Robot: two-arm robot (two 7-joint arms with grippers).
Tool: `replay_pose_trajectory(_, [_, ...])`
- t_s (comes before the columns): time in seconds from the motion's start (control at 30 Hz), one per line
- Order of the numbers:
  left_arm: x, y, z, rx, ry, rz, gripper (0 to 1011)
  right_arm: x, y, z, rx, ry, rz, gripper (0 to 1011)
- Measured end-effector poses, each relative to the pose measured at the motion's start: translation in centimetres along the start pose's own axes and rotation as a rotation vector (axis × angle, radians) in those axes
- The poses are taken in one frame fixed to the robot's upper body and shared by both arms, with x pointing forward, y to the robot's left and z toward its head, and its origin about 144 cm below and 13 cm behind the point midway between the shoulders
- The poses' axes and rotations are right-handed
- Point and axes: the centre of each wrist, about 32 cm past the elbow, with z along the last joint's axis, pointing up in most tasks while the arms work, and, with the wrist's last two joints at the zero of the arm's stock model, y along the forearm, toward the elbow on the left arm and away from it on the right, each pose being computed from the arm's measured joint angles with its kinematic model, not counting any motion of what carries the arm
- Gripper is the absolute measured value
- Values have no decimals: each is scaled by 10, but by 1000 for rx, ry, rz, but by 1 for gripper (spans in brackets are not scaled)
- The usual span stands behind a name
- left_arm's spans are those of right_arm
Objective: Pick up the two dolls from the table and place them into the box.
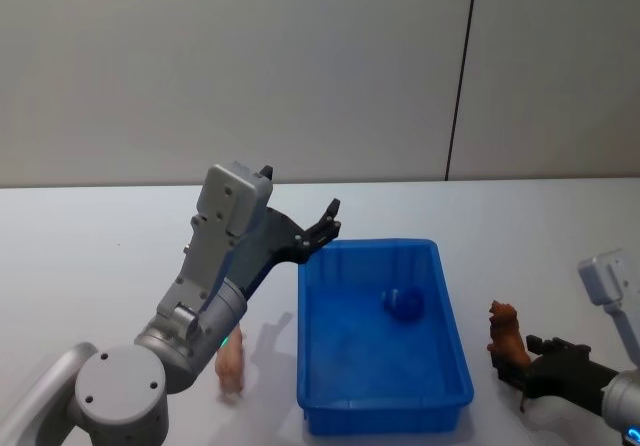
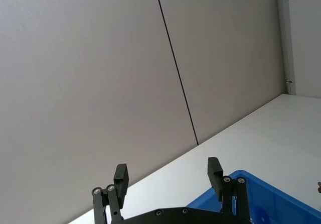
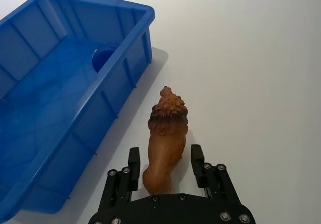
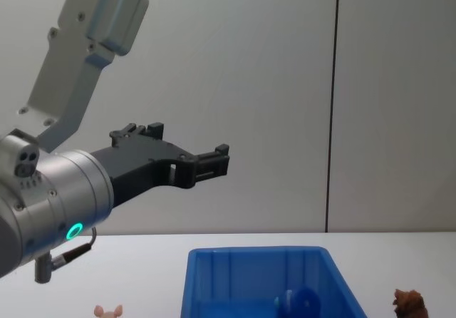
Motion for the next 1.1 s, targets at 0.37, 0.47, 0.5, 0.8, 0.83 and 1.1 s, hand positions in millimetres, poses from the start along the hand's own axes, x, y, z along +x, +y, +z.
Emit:
replay_pose_trajectory(0.37, [0, 0, 0, 0, 0, 0, 1001, 0, -1, 3, 21, -14, -29, 343])
replay_pose_trajectory(0.47, [0, 0, 0, 0, 0, 0, 1001, -1, -2, 4, 31, -20, -33, 343])
replay_pose_trajectory(0.5, [0, 0, 0, 0, 0, 0, 1001, -1, -2, 5, 35, -22, -34, 343])
replay_pose_trajectory(0.8, [0, 0, 0, 0, 0, 0, 1001, -3, -5, 12, 95, -45, -35, 343])
replay_pose_trajectory(0.83, [0, 0, 0, 0, 0, 0, 1001, -4, -5, 13, 104, -48, -35, 343])
replay_pose_trajectory(1.1, [0, 0, 0, 0, 0, 0, 1001, -8, -7, 27, 193, -83, -5, 343])
